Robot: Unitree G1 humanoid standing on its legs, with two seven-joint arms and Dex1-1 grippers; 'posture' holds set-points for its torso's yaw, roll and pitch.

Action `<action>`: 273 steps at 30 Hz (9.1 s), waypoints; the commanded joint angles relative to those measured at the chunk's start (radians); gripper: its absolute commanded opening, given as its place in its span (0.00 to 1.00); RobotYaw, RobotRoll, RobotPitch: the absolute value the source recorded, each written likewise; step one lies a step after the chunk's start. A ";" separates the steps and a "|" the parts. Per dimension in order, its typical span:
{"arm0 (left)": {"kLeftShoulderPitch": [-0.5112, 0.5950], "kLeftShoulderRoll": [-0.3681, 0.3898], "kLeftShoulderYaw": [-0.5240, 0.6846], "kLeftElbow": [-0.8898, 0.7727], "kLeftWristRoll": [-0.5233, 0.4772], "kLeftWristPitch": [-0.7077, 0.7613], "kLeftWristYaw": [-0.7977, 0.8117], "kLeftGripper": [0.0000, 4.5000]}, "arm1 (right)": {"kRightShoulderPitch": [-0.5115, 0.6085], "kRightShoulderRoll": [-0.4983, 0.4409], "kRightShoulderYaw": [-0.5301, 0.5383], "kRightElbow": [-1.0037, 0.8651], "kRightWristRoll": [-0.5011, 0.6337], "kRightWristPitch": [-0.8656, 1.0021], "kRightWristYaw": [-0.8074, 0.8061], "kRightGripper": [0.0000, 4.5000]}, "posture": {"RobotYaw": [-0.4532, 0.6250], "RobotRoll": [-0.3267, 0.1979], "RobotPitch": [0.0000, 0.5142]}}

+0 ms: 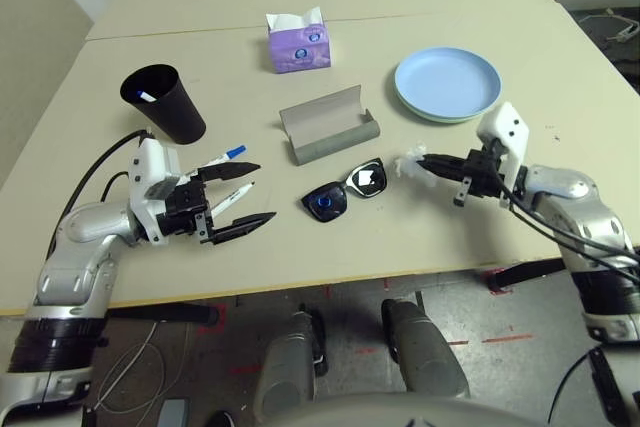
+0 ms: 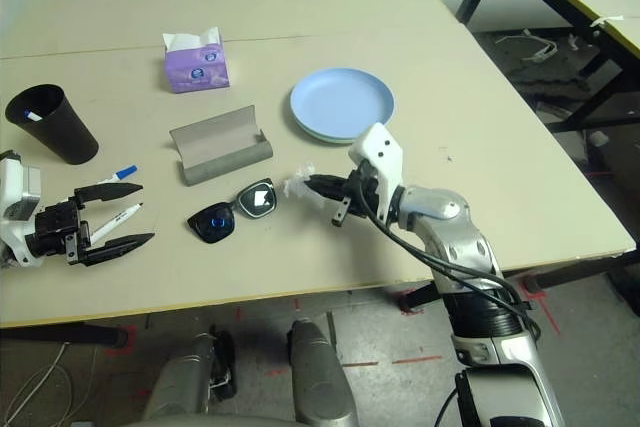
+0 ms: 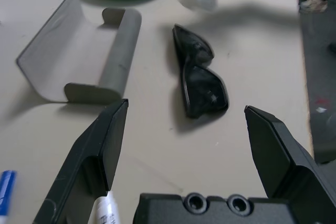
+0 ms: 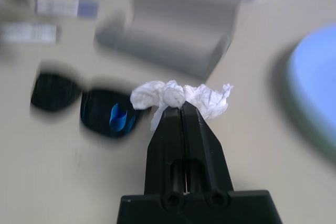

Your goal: Organize and tidy the items on the table.

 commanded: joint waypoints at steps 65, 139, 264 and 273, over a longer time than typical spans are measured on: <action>0.058 -0.001 0.028 -0.001 0.009 0.040 0.002 1.00 | -0.292 0.040 0.674 -0.014 -0.504 -0.049 0.183 0.99 | 0.35 0.62 0.42; 0.101 0.013 0.035 -0.039 0.013 0.047 0.023 1.00 | -0.290 0.078 0.614 0.131 -0.645 -0.470 0.296 0.99 | 0.37 0.62 0.42; 0.037 -0.135 0.030 0.069 0.105 0.047 0.272 1.00 | 0.264 -0.029 -0.094 0.220 -0.026 -0.597 0.425 0.99 | 0.33 0.62 0.41; 0.033 -0.135 0.033 0.072 0.119 0.035 0.292 1.00 | 0.244 0.033 -0.088 0.321 0.033 -0.681 0.441 0.99 | 0.34 0.62 0.39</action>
